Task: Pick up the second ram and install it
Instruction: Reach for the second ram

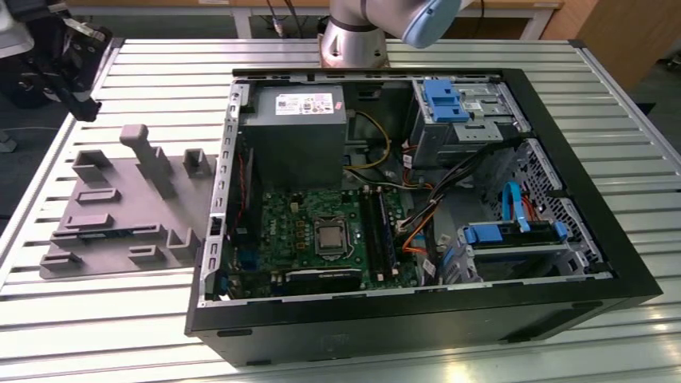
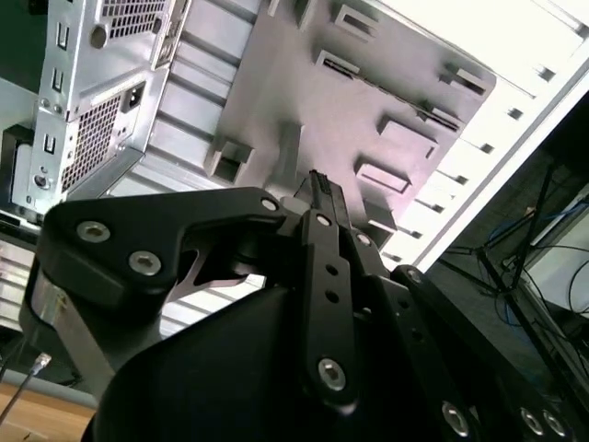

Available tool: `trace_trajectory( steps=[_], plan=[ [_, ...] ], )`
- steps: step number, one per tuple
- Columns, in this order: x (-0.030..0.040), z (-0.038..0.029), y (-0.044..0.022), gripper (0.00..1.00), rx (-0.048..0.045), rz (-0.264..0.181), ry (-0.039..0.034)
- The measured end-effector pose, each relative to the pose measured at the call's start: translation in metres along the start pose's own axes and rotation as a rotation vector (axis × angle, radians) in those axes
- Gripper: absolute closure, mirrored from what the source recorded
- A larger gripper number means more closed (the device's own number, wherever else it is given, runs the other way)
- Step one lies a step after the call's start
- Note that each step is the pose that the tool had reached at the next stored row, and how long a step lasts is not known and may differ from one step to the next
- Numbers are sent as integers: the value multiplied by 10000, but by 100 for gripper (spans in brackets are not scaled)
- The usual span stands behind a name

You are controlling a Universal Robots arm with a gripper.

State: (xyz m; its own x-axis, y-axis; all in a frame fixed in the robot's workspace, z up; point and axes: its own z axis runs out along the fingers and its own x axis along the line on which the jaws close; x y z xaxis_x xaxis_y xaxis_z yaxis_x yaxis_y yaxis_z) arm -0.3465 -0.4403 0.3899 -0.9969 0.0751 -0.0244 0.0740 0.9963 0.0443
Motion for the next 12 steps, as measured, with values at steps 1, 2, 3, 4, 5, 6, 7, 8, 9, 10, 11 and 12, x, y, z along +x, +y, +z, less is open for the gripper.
trace_trajectory(
  steps=[1, 2, 3, 4, 5, 6, 7, 8, 9, 10, 11, 12],
  plan=[
    [8, 0, 0, 89, 0, 2, 0],
    [31, -1, -2, 89, 0, 2, -1],
    [68, -2, -5, 89, 0, 2, 0],
    [115, -3, -9, 89, 0, 0, 0],
    [160, -3, -12, 89, -1, 1, -1],
    [205, -3, -16, 89, -1, 1, -2],
    [249, -4, -19, 89, -1, 2, -1],
    [290, -5, -22, 89, 0, 2, 0],
    [326, -4, -25, 89, 0, 1, 0],
    [361, -4, -28, 89, 0, 1, -1],
    [389, -3, -31, 89, -1, 1, -1],
    [415, -4, -33, 89, 0, 0, 0]
  ],
)
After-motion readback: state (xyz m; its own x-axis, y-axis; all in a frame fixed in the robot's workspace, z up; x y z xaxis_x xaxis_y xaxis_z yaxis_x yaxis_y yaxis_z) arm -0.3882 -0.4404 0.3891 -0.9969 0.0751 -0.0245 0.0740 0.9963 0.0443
